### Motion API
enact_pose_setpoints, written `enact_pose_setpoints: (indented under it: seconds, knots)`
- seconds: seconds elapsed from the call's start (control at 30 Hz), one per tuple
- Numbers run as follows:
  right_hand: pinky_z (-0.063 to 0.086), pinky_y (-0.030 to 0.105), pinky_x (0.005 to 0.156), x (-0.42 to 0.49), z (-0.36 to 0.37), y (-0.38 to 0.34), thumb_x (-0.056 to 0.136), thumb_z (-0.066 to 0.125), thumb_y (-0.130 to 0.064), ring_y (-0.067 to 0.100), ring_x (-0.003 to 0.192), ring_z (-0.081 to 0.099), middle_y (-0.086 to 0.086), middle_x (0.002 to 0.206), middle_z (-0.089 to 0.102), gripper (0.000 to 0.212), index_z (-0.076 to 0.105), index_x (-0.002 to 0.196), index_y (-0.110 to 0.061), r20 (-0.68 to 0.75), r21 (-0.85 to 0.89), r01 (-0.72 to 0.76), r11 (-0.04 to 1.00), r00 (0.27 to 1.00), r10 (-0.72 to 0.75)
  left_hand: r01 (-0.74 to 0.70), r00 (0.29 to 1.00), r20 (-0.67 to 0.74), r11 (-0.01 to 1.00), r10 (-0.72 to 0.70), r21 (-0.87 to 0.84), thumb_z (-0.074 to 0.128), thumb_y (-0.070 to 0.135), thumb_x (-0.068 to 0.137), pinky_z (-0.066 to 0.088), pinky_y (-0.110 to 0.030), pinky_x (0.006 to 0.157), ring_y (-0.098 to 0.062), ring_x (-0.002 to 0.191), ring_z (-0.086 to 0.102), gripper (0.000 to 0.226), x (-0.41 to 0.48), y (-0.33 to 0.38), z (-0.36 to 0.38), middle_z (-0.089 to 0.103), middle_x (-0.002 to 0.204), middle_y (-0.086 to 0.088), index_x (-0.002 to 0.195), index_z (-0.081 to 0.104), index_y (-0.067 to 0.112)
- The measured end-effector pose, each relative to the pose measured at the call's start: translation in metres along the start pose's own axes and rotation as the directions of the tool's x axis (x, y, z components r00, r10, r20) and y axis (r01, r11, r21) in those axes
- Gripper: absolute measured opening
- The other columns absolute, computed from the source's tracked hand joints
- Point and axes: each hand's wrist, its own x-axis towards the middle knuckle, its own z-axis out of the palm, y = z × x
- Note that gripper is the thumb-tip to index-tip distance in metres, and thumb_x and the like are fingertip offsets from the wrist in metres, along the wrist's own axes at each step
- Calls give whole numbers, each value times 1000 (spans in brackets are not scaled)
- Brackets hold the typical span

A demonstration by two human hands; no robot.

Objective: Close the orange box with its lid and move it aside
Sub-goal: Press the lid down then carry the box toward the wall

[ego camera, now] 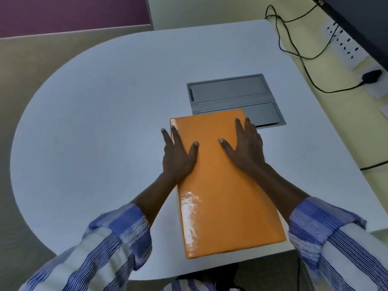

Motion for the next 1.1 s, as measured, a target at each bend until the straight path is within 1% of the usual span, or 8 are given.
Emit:
enact_pose_setpoints:
  seconds: [0.1, 0.23, 0.47, 0.57, 0.67, 0.77, 0.83, 1.1]
  knots:
    - [29, 62, 115, -39, 1, 15, 90, 41, -74, 36, 154, 17, 14, 169, 8, 94, 7, 160, -22, -45, 41, -87, 995, 995, 88, 65, 998, 13, 994, -64, -87, 40, 74, 92, 41, -58, 108, -42, 149, 32, 100, -37, -9, 6, -12, 171, -9, 161, -13, 26]
    - [39, 61, 108, -84, 11, 29, 90, 37, -75, 37, 151, 26, 15, 167, 14, 94, 5, 160, -21, -106, -26, -166, 986, 981, 162, 91, 996, -4, 989, -92, -114, 41, 75, 91, 38, -59, 111, -37, 154, 23, 101, -74, -13, 12, 2, 172, -10, 161, -13, 25]
    - [49, 57, 98, -96, 20, 31, 90, 35, -75, 39, 133, 51, 17, 156, 38, 92, 10, 159, -20, -131, 7, -194, 981, 972, 193, 75, 996, -40, 990, -80, -122, 48, 72, 91, 45, -57, 106, -33, 150, 34, 100, -87, -13, 12, 17, 170, -6, 162, -4, 24]
    - [52, 55, 92, -94, 15, 32, 89, 40, -76, 38, 124, 58, 15, 151, 45, 93, 10, 159, -24, -84, 71, -222, 973, 970, 227, 82, 994, -55, 976, -95, -200, 54, 72, 88, 46, -54, 106, -30, 147, 39, 102, -86, -14, 12, 26, 168, -4, 163, 2, 26]
    - [50, 54, 99, -87, 6, 38, 84, 50, -77, 33, 126, 57, 8, 149, 50, 94, 19, 157, -25, 48, 249, -274, 929, 961, 271, 224, 975, 85, 874, -208, -432, 63, 76, 79, 52, -53, 104, -28, 135, 54, 103, -83, -21, 10, 45, 158, -2, 159, 19, 29]
    - [53, 48, 98, -76, -6, 51, 81, 56, -77, 27, 115, 63, 3, 137, 62, 82, 44, 144, -27, 269, 463, -441, 769, 896, 352, 402, 915, 309, 666, -260, -628, 73, 71, 74, 63, -49, 85, -25, 108, 72, 88, -80, -27, 6, 65, 136, -2, 147, 41, 33]
    - [55, 49, 95, -72, -12, 56, 78, 60, -77, 24, 106, 67, 2, 127, 67, 76, 54, 134, -26, 378, 532, -518, 670, 853, 359, 431, 902, 355, 591, -248, -682, 77, 63, 76, 61, -54, 86, -29, 107, 73, 83, -79, -26, 5, 67, 132, -4, 145, 44, 32]
    - [55, 47, 94, -63, -56, 110, 77, 65, -72, 25, 106, 66, 1, 124, 67, 75, 55, 134, -23, 305, 564, -455, 690, 890, 338, 395, 918, 313, 563, -241, -725, 79, 64, 73, 63, -51, 84, -28, 106, 73, 89, -90, 39, 40, 66, 130, -1, 147, 40, 33]
